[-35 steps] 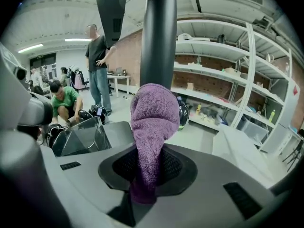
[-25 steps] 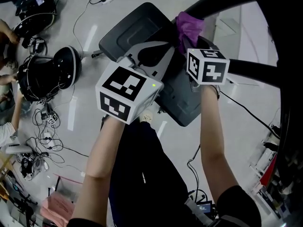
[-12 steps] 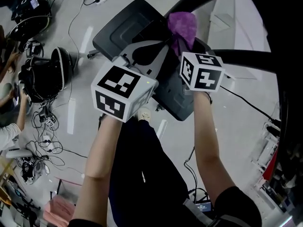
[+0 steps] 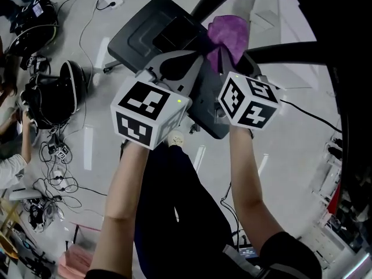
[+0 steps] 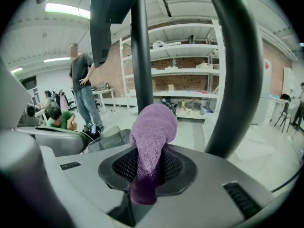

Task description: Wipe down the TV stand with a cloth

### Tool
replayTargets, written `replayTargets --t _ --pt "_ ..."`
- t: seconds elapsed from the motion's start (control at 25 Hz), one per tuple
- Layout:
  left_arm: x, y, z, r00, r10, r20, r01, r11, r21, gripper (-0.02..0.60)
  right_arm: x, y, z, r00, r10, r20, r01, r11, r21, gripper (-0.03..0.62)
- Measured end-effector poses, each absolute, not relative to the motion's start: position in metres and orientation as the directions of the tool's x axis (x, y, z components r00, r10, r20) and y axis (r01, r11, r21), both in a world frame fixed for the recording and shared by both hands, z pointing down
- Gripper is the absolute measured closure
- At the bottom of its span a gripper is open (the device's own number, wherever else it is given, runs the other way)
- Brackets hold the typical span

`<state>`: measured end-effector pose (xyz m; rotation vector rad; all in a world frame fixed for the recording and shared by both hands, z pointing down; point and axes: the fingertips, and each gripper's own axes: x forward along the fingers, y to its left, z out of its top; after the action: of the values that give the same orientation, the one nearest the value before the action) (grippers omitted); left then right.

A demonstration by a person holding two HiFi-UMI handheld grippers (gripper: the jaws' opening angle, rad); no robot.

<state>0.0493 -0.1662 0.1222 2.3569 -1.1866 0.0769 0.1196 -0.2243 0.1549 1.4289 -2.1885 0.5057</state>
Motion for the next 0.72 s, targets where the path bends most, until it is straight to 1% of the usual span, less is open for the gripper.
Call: replayTargets --t 0.24,0.36,0.48,0.6,0.72 --pt "0.062 -0.169 0.092 0.637 -0.739 0.218 -0.752 -0.535 0.384 0.577 0.139 -0.225 0.091 -0.309 -0.848 0.43 -0.951 0.278 -0.136 0.494" --pt "0.069 -0.177 0.071 0.653 -0.737 0.174 -0.733 -0.557 0.391 0.577 0.153 -0.229 0.058 -0.264 -0.901 0.346 -0.959 0.206 -0.196 0.494" --pt "0.074 -0.184 0.052 0.67 -0.733 0.119 -0.703 -0.576 0.417 0.577 0.161 -0.235 0.034 -0.234 -0.934 0.269 -0.954 0.167 -0.249 0.494" --pt "0.077 -0.189 0.043 0.679 -0.728 0.094 -0.686 -0.583 0.434 0.577 0.166 -0.241 0.021 -0.224 -0.947 0.229 -0.943 0.151 -0.298 0.495" --pt "0.082 -0.193 0.044 0.687 -0.719 0.104 -0.686 -0.593 0.422 0.577 0.177 -0.245 0.012 -0.202 -0.959 0.199 -0.933 0.126 -0.336 0.494"
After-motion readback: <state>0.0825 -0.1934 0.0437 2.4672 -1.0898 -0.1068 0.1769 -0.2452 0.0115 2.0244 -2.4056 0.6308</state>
